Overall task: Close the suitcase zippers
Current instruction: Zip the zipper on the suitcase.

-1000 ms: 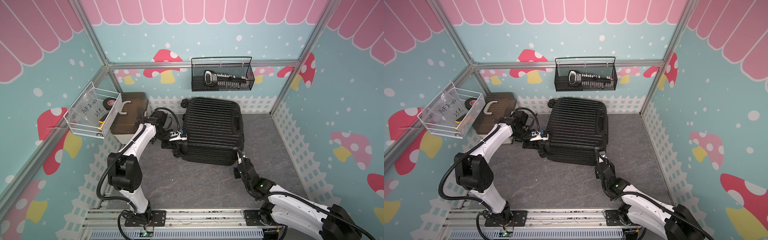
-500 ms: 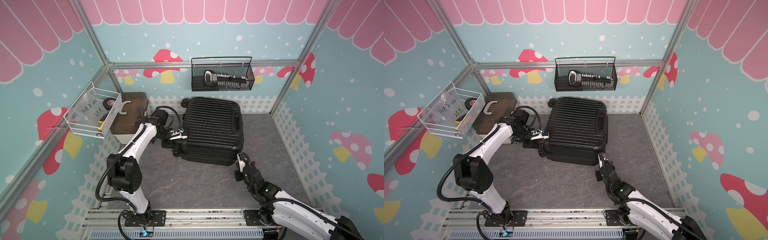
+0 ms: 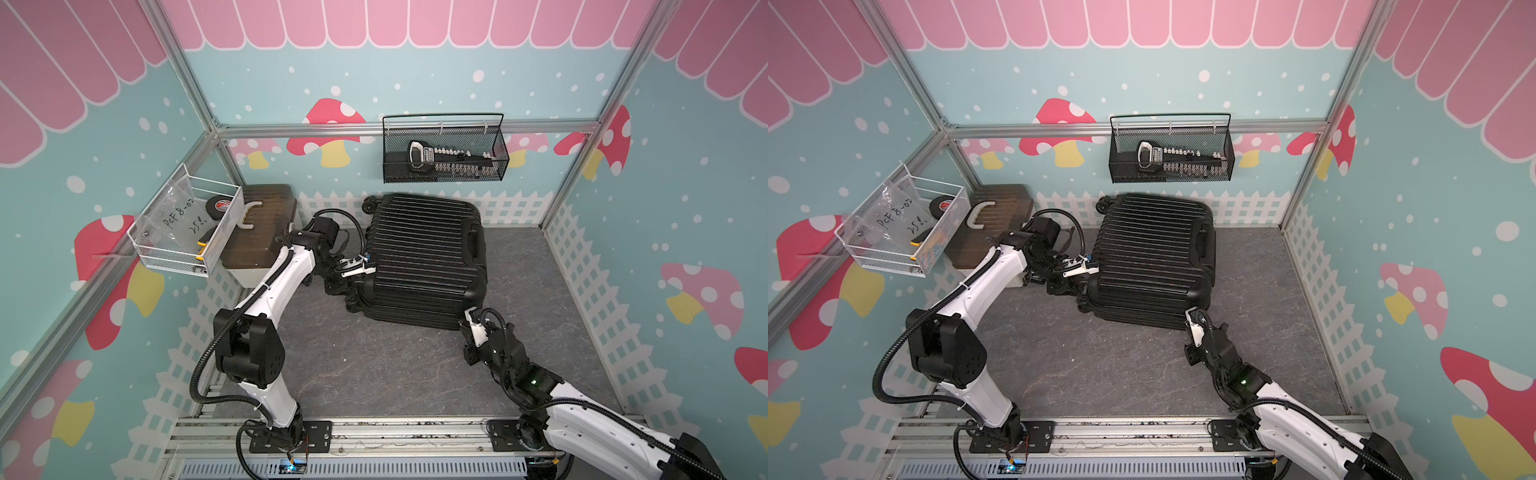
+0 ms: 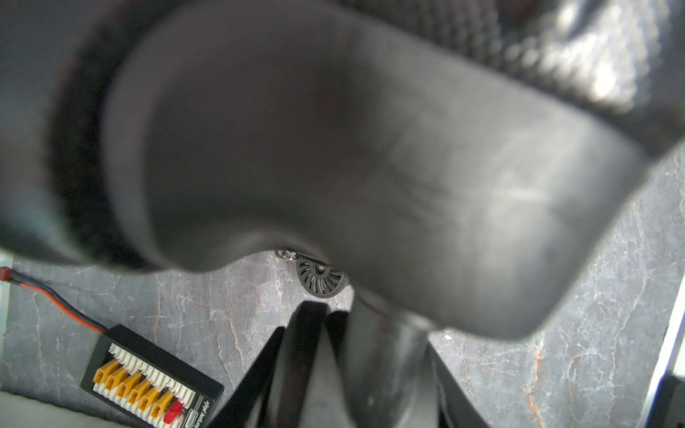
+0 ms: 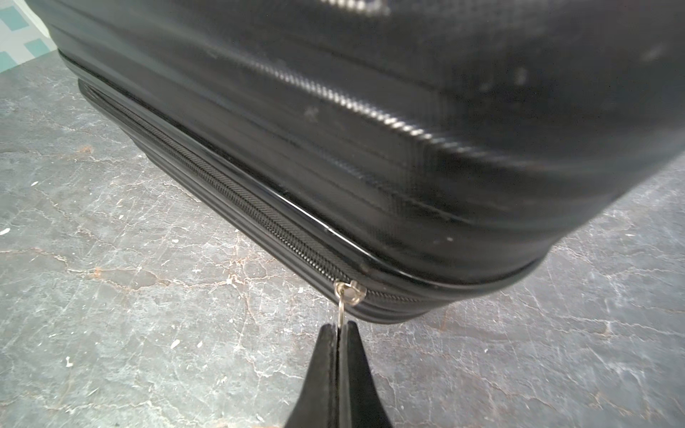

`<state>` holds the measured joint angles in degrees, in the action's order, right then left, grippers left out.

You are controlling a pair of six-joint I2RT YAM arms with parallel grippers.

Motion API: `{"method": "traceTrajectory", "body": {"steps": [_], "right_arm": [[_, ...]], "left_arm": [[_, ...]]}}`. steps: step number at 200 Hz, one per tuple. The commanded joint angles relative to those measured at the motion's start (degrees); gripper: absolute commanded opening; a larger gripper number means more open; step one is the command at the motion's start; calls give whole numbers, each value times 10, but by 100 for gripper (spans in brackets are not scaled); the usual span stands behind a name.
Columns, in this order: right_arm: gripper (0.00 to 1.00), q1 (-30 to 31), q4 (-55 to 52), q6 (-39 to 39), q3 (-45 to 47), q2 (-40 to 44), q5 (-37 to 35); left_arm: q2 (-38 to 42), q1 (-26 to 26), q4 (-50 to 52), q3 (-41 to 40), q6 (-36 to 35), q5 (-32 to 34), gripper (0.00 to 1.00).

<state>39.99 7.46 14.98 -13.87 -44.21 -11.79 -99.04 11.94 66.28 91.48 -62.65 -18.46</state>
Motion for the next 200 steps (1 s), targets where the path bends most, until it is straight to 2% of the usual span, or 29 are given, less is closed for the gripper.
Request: {"method": "traceTrajectory", "body": {"steps": [1,30,56,91,95,170,200], "right_arm": [[0,11,25,-8,-3,-19,55],[0,11,25,-10,-19,-54,18],[0,11,26,-24,-28,-75,15],[0,11,24,-35,-34,-86,11],[0,11,23,-36,-36,-87,12],[0,11,21,-51,-45,-105,52],[0,11,21,-51,-44,-106,52]], "left_arm": [[33,-2,-137,-6,243,42,16],[76,31,-161,-69,303,64,18],[119,53,-189,-127,360,65,18],[163,98,-208,-188,394,95,17],[166,102,-212,-194,420,98,17],[190,153,-285,-261,548,124,16],[201,172,-307,-268,570,124,17]]}}
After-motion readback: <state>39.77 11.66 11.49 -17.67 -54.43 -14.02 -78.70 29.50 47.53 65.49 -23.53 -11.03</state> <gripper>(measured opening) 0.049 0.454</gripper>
